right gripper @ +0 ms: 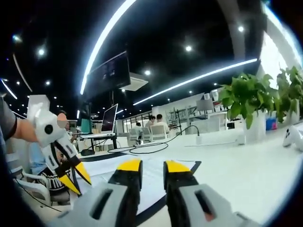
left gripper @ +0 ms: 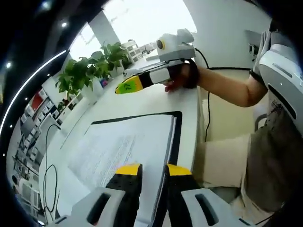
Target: Flip through the bound document one page at a time
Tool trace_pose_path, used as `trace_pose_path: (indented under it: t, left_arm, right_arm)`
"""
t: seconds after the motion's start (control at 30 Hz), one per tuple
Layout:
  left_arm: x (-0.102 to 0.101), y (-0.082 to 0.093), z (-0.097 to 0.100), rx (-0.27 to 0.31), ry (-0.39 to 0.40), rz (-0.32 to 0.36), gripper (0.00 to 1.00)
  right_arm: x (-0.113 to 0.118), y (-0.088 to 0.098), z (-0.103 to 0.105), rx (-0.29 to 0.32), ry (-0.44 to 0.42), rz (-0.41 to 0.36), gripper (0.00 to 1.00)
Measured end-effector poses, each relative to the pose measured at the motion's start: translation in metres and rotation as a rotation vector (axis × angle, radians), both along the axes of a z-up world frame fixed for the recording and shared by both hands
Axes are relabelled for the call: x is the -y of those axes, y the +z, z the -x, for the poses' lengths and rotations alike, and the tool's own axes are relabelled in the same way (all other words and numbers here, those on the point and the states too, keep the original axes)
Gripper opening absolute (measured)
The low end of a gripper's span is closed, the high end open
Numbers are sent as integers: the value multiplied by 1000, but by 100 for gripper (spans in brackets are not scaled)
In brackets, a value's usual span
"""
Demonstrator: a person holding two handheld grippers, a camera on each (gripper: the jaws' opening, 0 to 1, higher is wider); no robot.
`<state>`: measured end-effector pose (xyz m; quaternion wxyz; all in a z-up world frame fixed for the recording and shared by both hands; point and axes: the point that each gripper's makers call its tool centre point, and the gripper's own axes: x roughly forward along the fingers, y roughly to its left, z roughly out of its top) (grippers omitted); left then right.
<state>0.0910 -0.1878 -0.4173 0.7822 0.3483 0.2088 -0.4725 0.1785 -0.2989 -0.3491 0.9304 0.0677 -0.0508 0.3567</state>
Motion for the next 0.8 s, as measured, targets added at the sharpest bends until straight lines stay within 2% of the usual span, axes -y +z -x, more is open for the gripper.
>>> trace_pose_path:
  t: [0.33,0.53,0.8]
  left_arm:
    - [3,5,1,-15,2,29,21]
    - [3,0,-1,-19,12,14,21]
    - [0,3,1,-32,21,35,21]
  right_arm:
    - [0,0,-1,0,2,4,17]
    - [1,0,-1,0,3,5,17]
    - [0,-1,0,2,4,11,17]
